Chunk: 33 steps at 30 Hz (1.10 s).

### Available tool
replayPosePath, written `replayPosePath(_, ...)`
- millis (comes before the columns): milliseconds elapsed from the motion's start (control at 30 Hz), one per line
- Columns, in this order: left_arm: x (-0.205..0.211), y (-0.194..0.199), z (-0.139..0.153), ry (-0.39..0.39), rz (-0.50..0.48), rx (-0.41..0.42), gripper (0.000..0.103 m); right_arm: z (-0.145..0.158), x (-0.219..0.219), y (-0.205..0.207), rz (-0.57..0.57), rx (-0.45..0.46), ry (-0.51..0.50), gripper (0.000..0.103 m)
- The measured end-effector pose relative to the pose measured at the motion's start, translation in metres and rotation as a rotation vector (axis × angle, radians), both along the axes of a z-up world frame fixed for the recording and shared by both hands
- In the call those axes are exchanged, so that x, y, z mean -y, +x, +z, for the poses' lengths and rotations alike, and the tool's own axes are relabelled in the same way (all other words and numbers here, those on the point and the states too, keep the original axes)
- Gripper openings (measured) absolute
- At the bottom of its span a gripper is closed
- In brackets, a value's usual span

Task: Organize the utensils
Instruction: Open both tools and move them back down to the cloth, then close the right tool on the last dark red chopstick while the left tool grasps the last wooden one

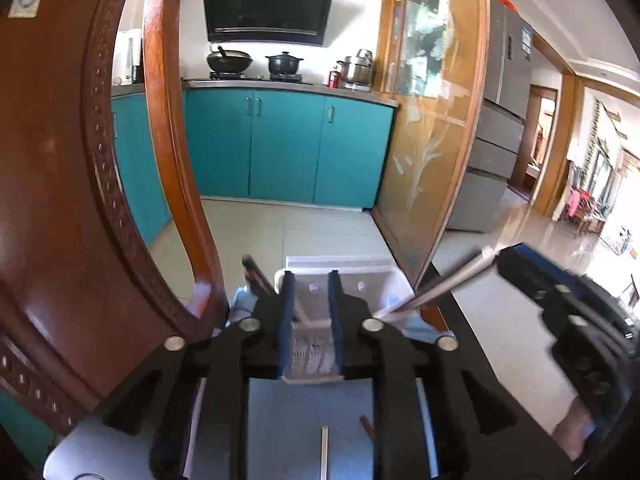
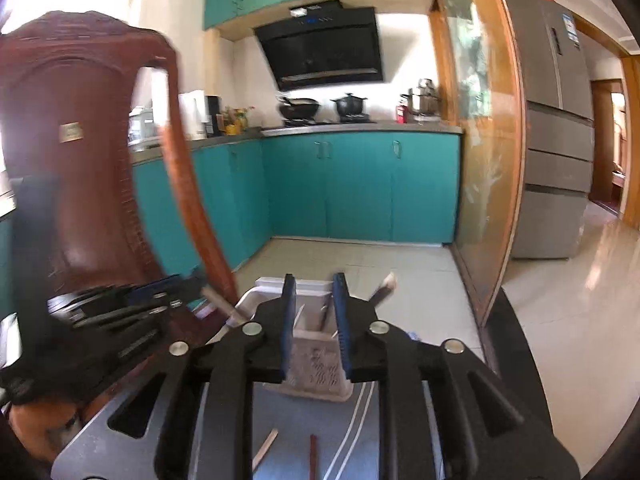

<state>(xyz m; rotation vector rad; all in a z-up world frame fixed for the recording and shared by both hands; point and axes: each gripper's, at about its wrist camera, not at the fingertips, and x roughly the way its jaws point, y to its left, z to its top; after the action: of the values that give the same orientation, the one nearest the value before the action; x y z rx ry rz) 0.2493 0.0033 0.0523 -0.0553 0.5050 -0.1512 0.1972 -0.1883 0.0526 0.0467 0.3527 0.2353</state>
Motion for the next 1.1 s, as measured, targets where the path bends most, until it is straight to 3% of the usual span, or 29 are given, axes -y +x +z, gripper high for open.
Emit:
replayPosePath(100,-0.001,-0.011,-0.012,0.011,-0.014,-0.020,0.031,-0.023,0.003,-0.022,0.044,-0.056,-0.017,0.028)
replayPosePath(300,0.001,-0.023,-0.067,0.049,-0.010,-0.171,0.038,-0.128,-0.006,0.004,0.003,-0.437,-0.131,0.028)
replayPosePath(433,0.007,-0.026,-0.093,0.088,-0.024,-0.231,0.041,-0.173,-0.016,0.022,0.000,-0.587,-0.139,0.028)
replayPosePath(667,0.007,-0.027,-0.116,0.104,-0.036,-0.278,0.046,-0.202,-0.033,0.047,-0.014,-0.664,-0.192,0.028)
replayPosePath(700,0.008,-0.027,-0.117,0.107,-0.037,-0.282,0.048,-0.202,-0.035,0.048,-0.012,-0.660,-0.201,0.025)
replayPosePath(733,0.009,-0.027,-0.120,0.108,-0.037,-0.285,0.049,-0.202,-0.036,0.049,-0.011,-0.655,-0.205,0.013)
replayPosePath(767,0.009,-0.026,-0.122,0.107,-0.039,-0.290,0.049,-0.203,-0.037,0.049,-0.013,-0.656,-0.203,0.008)
replayPosePath(1100,0.020,-0.003,-0.168,0.041,-0.113,-0.474,0.055,-0.203,0.002,0.036,-0.073,-0.686,-0.116,0.007)
